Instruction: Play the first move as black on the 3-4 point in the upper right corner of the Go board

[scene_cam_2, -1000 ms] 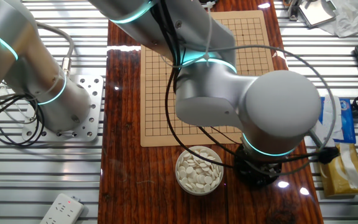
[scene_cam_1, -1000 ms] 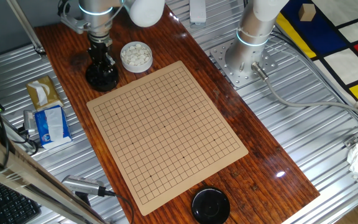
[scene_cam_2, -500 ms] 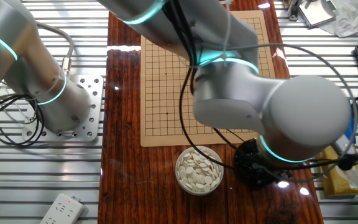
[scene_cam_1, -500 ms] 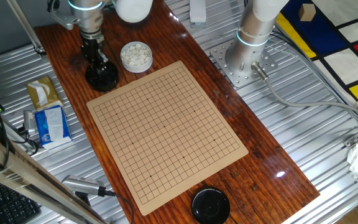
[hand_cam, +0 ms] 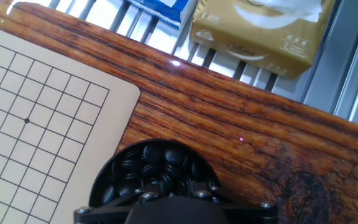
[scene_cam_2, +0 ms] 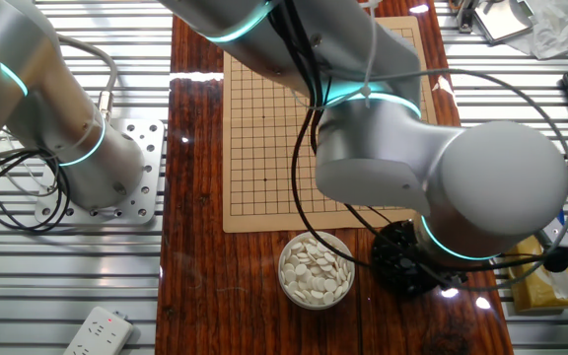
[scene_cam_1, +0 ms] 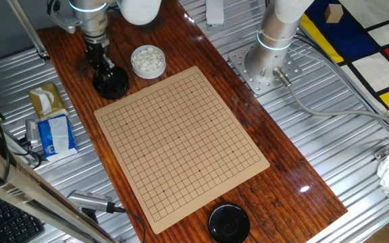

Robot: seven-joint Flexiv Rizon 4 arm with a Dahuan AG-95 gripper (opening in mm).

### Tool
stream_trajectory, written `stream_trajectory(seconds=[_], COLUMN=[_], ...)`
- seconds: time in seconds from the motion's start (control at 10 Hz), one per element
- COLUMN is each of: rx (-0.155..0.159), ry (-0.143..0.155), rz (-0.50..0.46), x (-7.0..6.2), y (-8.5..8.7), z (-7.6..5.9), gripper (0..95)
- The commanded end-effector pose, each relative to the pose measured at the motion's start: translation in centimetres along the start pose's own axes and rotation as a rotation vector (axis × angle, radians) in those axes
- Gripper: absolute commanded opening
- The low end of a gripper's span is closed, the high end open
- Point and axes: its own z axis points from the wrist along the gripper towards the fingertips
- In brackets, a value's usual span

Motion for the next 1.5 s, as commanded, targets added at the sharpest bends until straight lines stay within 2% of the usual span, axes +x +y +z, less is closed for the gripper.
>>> stream_trajectory(seconds=[0.1,0.8,1.4,1.5], rx=[-0.002,0.002,0.009,0.011], ry=[0.0,-0.025,-0.039,-0.039], rz=[-0.003,-0.018,-0.015,-0.014], x=[0.0,0.1,0.2,0.2], y=[0.0,0.0,0.1,0.1], z=[0.0,1.2,1.5,1.6], gripper=[19.0,19.0,19.0,0.0])
